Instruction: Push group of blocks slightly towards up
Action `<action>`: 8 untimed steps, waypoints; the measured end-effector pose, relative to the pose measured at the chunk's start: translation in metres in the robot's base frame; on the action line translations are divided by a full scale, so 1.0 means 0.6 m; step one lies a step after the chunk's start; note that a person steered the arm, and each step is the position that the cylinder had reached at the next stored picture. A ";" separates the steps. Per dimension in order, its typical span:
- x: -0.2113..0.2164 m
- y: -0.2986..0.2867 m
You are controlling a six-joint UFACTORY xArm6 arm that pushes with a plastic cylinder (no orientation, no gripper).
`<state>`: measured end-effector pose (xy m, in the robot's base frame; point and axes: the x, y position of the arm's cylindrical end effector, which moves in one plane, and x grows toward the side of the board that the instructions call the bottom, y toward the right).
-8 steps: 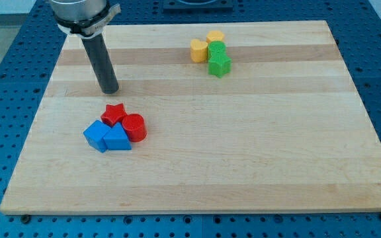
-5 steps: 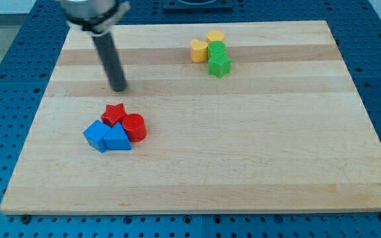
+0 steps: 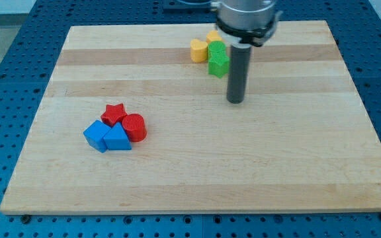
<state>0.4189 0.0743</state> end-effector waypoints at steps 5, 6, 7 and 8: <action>-0.124 0.000; -0.124 0.000; -0.125 -0.001; -0.125 -0.023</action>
